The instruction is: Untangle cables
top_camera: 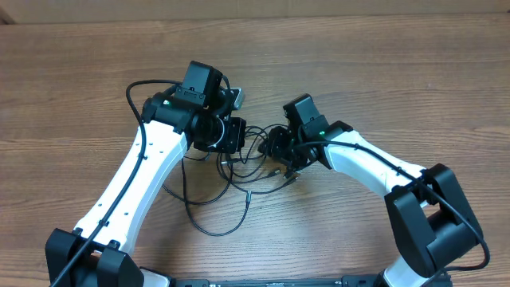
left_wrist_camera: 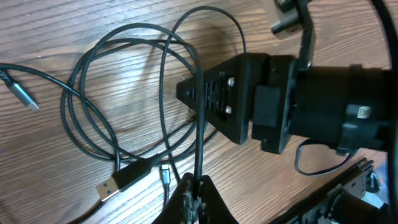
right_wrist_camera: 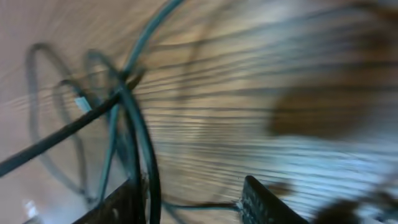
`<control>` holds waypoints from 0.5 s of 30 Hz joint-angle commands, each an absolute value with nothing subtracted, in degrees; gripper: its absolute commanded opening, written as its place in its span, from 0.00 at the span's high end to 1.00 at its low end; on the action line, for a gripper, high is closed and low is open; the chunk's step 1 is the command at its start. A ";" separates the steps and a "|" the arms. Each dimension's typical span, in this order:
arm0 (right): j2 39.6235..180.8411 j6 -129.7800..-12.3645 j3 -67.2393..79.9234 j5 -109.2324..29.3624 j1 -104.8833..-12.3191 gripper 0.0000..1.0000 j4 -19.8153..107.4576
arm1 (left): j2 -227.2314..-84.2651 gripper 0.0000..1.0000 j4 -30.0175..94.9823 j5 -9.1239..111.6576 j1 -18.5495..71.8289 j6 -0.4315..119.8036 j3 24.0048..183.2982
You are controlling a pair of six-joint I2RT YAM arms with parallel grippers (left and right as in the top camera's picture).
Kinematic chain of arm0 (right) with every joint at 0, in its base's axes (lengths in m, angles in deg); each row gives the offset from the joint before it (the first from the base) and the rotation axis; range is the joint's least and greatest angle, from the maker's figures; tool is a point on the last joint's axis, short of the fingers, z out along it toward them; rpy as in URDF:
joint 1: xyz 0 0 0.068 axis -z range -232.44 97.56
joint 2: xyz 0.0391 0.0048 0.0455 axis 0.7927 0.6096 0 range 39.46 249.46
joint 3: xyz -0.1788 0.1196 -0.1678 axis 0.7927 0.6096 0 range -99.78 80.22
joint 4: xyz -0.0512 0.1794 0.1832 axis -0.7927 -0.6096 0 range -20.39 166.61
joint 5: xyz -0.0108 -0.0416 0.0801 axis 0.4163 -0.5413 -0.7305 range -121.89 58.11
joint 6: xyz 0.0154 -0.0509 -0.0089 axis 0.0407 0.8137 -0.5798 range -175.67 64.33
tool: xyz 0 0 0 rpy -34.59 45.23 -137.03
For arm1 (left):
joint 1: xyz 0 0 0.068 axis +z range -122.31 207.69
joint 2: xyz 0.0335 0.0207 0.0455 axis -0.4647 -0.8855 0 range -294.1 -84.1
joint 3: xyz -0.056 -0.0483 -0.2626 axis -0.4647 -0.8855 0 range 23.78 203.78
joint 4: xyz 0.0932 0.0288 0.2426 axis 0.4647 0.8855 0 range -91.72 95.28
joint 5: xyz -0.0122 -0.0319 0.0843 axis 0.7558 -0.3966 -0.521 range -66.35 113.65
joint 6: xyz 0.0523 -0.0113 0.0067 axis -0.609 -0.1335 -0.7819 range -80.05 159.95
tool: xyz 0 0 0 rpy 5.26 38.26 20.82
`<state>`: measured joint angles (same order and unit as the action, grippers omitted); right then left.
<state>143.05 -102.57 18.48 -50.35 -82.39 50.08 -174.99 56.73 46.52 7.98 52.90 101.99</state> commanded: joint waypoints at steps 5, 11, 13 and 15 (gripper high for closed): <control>143.31 -105.21 17.26 -34.42 -82.37 0.68 42.65 | -174.77 0.96 56.51 48.14 8.62 51.76 102.19; 143.31 -105.23 17.89 -31.92 -82.37 0.92 42.04 | -170.60 0.96 58.83 47.46 8.62 51.76 108.07; 143.31 -105.43 18.18 -31.95 -82.37 0.93 42.28 | -169.00 0.96 59.88 47.49 8.60 51.78 110.08; 143.31 -105.41 18.27 -31.92 -82.37 0.93 42.37 | -166.99 0.96 60.62 47.46 8.60 51.78 111.83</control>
<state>143.05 -105.15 18.42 -33.72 -82.46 42.11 -172.00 59.95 47.22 7.98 52.90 107.56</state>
